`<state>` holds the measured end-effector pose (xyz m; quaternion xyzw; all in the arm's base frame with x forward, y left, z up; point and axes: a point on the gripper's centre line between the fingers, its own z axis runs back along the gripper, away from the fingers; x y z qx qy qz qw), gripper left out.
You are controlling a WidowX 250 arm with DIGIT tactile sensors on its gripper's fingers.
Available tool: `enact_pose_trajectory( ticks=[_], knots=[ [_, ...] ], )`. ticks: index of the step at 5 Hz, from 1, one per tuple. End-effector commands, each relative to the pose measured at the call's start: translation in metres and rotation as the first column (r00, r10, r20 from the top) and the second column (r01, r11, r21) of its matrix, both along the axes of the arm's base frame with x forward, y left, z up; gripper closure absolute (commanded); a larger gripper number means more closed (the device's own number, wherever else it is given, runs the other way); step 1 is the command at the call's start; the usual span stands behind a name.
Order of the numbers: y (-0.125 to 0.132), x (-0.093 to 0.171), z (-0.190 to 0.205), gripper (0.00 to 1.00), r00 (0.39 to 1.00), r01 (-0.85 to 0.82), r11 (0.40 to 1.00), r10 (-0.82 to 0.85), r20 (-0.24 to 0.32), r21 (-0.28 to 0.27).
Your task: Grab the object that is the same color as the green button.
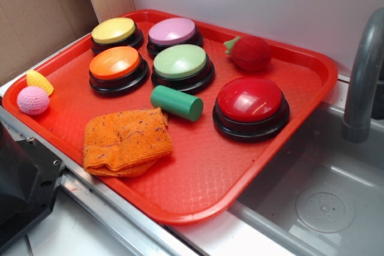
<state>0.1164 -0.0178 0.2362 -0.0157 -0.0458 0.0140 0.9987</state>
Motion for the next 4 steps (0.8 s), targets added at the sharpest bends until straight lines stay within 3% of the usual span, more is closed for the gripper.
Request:
enact_pose_trajectory(
  ticks=[1,2,3,4],
  knots=[
    [0.0,0.0,0.0,0.0,1.0,0.0,1.0,0.0,0.0,0.0],
    [-0.008,0.02,-0.013,0.0,0.972,0.229,0.967,-0.233,0.024,0.109],
    [-0.015,0.033,-0.023,0.0,0.929,0.361,0.919,-0.369,0.019,0.161],
    [-0.02,0.05,-0.047,0.0,0.808,0.577,0.811,-0.584,0.075,0.1]
  ],
)
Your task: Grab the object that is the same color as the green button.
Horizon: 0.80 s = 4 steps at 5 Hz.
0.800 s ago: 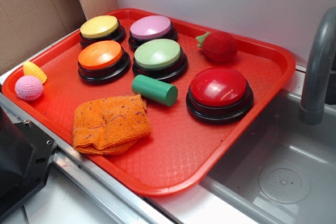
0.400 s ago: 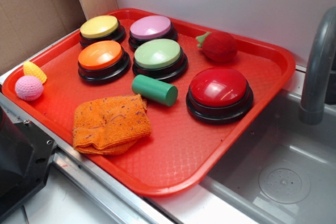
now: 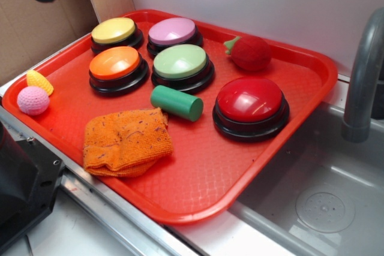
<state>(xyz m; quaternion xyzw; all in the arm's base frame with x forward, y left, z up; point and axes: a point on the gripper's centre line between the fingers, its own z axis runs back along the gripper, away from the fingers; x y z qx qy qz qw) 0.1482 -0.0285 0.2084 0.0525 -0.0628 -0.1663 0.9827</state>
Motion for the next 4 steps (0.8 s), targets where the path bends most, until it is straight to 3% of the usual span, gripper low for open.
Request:
enact_pose_trajectory(
  ticks=[1,3,4],
  knots=[
    [-0.016,0.03,-0.04,0.0,0.865,0.501,0.856,-0.493,0.092,-0.126],
    [-0.029,0.049,-0.081,0.0,0.641,0.767,0.625,-0.756,0.135,-0.145],
    [-0.041,0.057,-0.1,0.0,0.552,0.834,0.544,-0.817,0.169,-0.096]
  ],
)
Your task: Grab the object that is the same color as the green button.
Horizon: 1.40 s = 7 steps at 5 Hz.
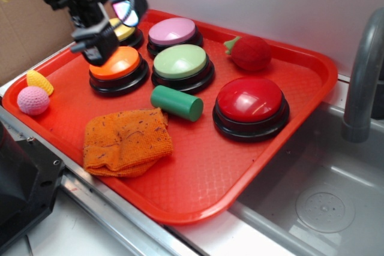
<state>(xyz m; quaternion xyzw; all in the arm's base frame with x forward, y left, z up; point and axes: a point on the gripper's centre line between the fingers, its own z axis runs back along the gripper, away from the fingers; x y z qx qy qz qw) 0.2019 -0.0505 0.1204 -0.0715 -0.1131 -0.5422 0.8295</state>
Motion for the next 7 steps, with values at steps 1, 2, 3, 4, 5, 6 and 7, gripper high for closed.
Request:
enact_pose_trajectory(
  ticks=[1,2,3,4,5,6,7],
  knots=[
    [-0.028,0.01,-0.031,0.0,0.979,0.174,0.984,-0.177,0.099,0.035],
    [-0.034,0.013,-0.046,0.0,0.972,0.193,0.977,-0.203,0.116,0.089],
    [-0.034,0.02,-0.06,0.0,0.976,0.19,0.978,-0.198,0.093,0.081],
    [-0.037,0.028,-0.077,0.0,0.978,0.192,0.978,-0.197,0.072,0.079],
    [-0.035,0.031,-0.083,0.0,0.981,0.174,0.981,-0.18,0.068,0.082],
    [-0.035,0.032,-0.09,0.0,0.98,0.179,0.98,-0.186,0.069,0.089],
    [-0.035,0.032,-0.089,0.53,0.972,0.206,0.977,-0.21,0.108,0.052]
  ],
)
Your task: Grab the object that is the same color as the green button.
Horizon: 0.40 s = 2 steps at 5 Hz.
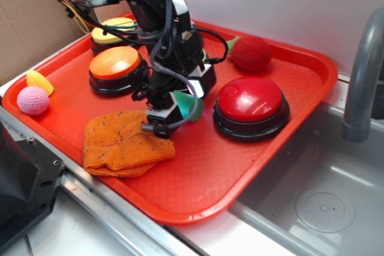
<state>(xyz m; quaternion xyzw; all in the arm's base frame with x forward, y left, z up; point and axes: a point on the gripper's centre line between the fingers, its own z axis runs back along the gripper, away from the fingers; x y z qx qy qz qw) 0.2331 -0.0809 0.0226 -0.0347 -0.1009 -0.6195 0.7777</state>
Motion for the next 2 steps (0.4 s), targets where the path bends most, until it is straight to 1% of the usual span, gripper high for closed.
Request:
enact_pose_trajectory(
  ticks=[1,2],
  knots=[
    [-0.0028,0.0019,0.0093,1.0,0.996,0.047,0.998,-0.043,0.083,-0.047],
    [-0.0029,0.0031,0.0158,1.0,0.996,0.034,0.998,-0.03,0.089,-0.049]
  ],
)
